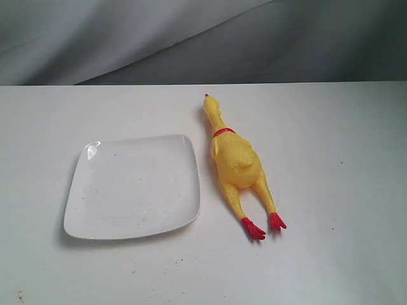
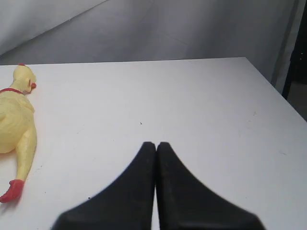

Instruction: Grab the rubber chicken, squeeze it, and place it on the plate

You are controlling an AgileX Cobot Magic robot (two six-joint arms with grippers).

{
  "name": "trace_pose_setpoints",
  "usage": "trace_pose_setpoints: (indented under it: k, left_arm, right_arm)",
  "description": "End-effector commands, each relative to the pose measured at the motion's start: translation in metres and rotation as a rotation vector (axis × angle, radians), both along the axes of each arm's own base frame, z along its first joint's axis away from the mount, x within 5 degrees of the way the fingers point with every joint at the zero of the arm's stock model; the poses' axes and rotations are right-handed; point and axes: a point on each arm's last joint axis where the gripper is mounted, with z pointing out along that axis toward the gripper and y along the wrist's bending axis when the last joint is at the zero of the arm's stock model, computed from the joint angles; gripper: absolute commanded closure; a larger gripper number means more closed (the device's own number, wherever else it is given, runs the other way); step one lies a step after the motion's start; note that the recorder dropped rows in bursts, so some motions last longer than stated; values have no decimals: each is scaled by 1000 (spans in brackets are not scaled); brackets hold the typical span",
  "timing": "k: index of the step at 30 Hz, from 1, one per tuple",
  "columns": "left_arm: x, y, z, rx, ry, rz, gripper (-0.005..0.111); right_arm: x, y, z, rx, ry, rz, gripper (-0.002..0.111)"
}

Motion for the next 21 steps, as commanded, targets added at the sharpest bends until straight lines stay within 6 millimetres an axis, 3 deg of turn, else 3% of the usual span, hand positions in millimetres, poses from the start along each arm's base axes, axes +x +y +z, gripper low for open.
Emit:
trace_pose_setpoints:
  k: [1,12,16,21]
  left_arm:
    - [0,0,-1,-15,-1,5,106]
    - [0,0,-1,-15,-1,5,106]
    - [0,0,-1,-15,-1,5,106]
    - [0,0,-1,-15,-1,5,106]
  right_arm:
    - [0,0,-1,-3,0,-7,108]
    - [0,-1,1,-21,-22,-7,108]
    - [2,-1,14,1,-169,-15,108]
    - [0,-3,42,48,-481,-38,108]
